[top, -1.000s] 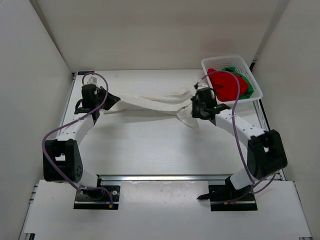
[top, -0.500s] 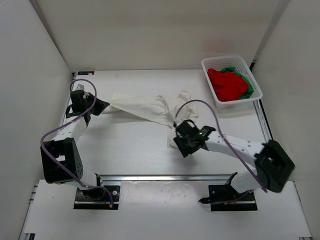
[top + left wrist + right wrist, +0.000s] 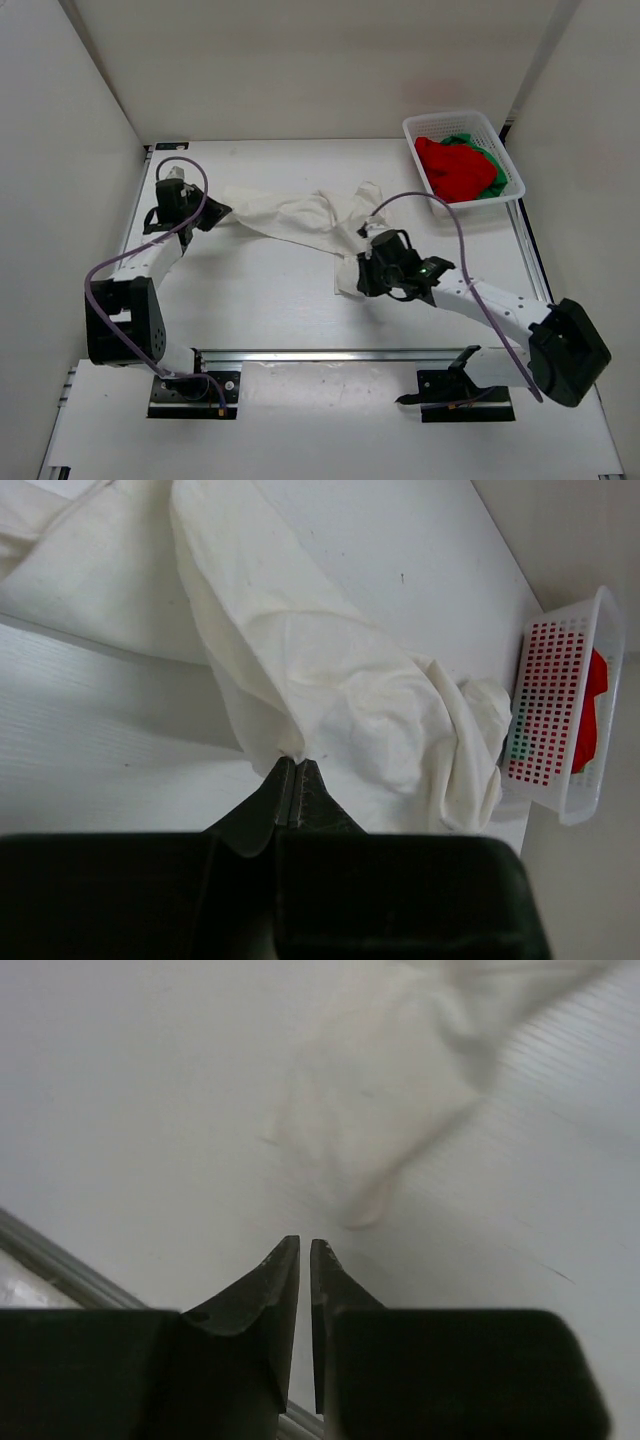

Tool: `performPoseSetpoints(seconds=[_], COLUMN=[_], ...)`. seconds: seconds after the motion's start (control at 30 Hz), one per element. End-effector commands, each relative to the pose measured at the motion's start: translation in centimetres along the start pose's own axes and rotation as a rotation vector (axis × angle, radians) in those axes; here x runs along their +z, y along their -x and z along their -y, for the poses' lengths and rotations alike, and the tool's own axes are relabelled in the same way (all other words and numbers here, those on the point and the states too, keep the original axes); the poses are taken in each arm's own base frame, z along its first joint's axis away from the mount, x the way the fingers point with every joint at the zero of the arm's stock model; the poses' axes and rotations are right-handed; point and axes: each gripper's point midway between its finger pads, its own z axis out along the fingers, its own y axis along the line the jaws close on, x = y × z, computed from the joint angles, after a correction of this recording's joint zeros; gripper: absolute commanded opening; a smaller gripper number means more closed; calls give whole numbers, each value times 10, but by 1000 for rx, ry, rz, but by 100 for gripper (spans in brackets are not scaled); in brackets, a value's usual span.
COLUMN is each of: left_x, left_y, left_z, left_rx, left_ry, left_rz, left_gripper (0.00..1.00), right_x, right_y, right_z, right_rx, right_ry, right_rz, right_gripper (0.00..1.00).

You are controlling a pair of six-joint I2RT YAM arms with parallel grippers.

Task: Fold and stack the t-shirts
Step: Flatten out the tshirt

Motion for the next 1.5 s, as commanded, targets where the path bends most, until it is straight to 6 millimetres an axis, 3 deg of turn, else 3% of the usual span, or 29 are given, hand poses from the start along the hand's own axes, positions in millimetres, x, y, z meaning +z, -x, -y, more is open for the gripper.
performPoseSetpoints(seconds=[0.0,0.07,0.1,0.2,0.33,0.43,0.47,0.57,0.67,0.73,0.77,0.8,0.83,0.87,0.9,0.97,1.07,1.13,1.23,1.27,1.3,1.43,1.47], left_x=[-1,0,2,6,9,9,9,11,11,12,13,13,14,14,16,16,17,16,13,10,9,4,2], left_y=[5,-5,-1,-23,-27,-26,-25,-29,-27,-25,-26,-24,-23,-23,-25,-25,-22,-19,-13,6,10,27,30], left_z=[20,18,22,30,27,26,25,24,26,25,21,25,25,23,24,22,20,22,29,25,24,32,37], left_rx=[50,50,48,53,40,35,38,37,42,47,43,44,45,46,53,40,29,29,38,25,31,55,52], left_ry=[-32,-26,-43,-74,-74,-77,-74,-71,-77,-68,-59,-66,-64,-59,-63,-56,-57,-66,-77,-64,-62,-64,-74], left_rz=[50,31,51,9,-2,6,8,-7,-5,-3,-7,-8,-1,-4,-10,-12,-11,-10,-8,33,39,78,81], left_gripper=[0,0,0,0,0,0,0,0,0,0,0,0,0,0,0,0,0,0,0,0,0,0,0], right_x=[10,21,26,49,68,75,77,69,46,20,14,3,-5,-14,-20,-27,-27,-32,-34,-37,-34,-18,-14], right_y=[43,38,40,39,22,16,15,25,41,45,50,39,29,31,16,1,-14,-11,-2,6,5,9,13], right_z=[-49,-56,-47,-35,-8,0,2,7,9,13,22,44,42,65,78,87,100,113,98,100,91,71,79], right_rx=[-138,-196,-195,-231,-233,-225,-224,-164,-70,48,115,220,271,388,483,560,546,506,438,420,368,211,197], right_ry=[85,81,24,-66,-179,-203,-212,-251,-206,-119,-65,-58,36,35,74,131,44,-95,-66,-97,-97,-135,-199], right_rz=[118,76,75,5,-90,-115,-116,-67,32,125,156,186,214,266,284,294,258,266,290,307,290,179,162], right_gripper=[9,17,24,35,36,36,30,4,0,0,0,0,1,8,19,32,37,37,37,35,29,21,21])
